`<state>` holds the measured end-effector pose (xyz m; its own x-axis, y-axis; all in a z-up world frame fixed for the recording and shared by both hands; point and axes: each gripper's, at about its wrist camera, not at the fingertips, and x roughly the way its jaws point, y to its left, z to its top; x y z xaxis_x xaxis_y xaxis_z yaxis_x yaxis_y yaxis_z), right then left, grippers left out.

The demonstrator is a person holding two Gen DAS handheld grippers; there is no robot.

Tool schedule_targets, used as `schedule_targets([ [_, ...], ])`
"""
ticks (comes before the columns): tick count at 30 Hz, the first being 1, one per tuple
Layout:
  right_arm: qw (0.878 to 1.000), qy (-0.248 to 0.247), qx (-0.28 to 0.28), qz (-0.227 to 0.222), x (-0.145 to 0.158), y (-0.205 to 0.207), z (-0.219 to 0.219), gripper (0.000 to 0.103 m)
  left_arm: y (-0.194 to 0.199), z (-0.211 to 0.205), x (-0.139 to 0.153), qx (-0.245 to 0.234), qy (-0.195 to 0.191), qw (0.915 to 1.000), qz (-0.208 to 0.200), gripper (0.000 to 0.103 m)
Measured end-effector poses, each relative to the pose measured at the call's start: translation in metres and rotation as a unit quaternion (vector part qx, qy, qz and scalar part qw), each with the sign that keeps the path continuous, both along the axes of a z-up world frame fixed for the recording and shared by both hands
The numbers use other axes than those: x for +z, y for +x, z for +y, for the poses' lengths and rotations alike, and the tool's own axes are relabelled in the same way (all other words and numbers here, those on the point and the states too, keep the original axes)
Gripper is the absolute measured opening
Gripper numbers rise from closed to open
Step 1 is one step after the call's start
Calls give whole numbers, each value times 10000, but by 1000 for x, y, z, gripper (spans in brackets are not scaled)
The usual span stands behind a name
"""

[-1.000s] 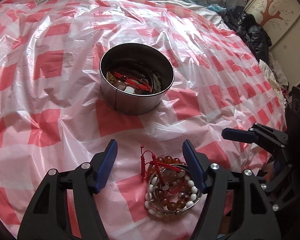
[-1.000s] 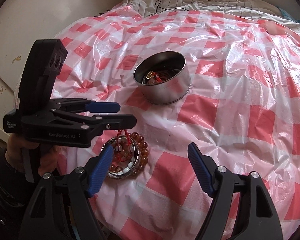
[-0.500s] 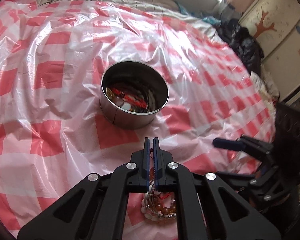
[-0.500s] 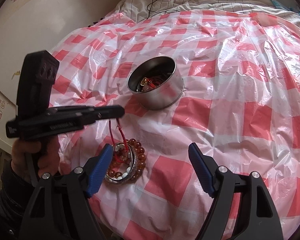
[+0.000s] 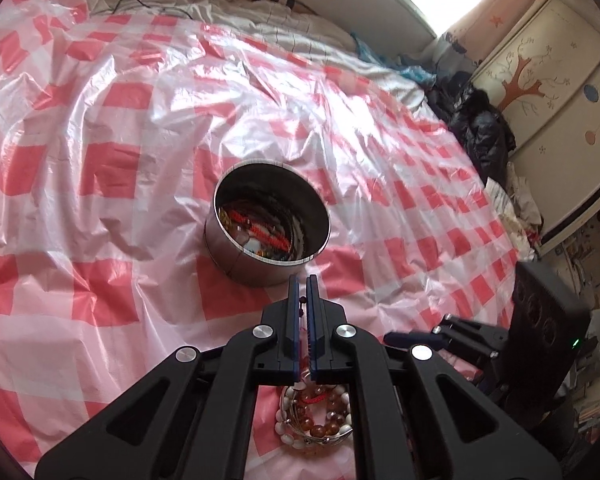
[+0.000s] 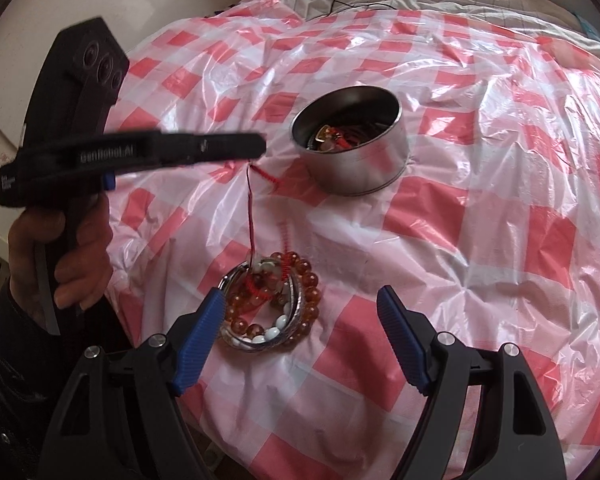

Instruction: Organize jewelry

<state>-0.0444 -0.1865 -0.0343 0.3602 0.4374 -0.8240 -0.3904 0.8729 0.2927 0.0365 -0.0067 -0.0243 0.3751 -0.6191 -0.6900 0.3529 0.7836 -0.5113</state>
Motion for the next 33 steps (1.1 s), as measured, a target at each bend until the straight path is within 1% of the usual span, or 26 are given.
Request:
schedule_targets([
  [3,10000,1,50,8,-3,-3,4,73,-2,9,11,110,-212,9995,-228,3],
  [4,10000,8,77,16,-4,-3,5,69,-2,10,14,128,-253,9992,-280,3],
  [5,9999,9,117,32,-6,-3,7,55,-3,12,18,153,-300,9989,-339,3],
  [7,9999,-37,145,72,-9,-3,10,40,-3,15,22,195,-359,9984,-401,3],
  [9,9996,-59,197,202,-15,-2,13,29,-2,17,23,226,-388,9981,-413,3],
  [10,9995,-75,190,244,-18,-2,14,27,-2,16,23,234,-385,9981,-413,3],
  [12,9995,-76,160,264,-21,-2,13,21,-2,16,23,244,-378,9982,-409,3],
  [15,9995,68,78,294,-20,-1,8,14,-2,17,23,241,-375,9981,-417,3],
  [16,9996,103,46,246,-18,-1,6,9,-2,17,22,249,-380,9981,-414,3],
  [20,9999,154,0,20,-10,-3,5,6,-2,17,22,258,-384,9981,-416,3],
  [26,9988,373,-109,-304,7,-4,1,6,-1,17,22,256,-383,9981,-415,3],
  [29,9975,580,-108,-378,15,-4,-3,6,-1,17,22,259,-389,9981,-413,3],
  [33,9973,581,-148,-424,18,-2,-4,6,0,17,21,239,-374,9982,-408,3],
])
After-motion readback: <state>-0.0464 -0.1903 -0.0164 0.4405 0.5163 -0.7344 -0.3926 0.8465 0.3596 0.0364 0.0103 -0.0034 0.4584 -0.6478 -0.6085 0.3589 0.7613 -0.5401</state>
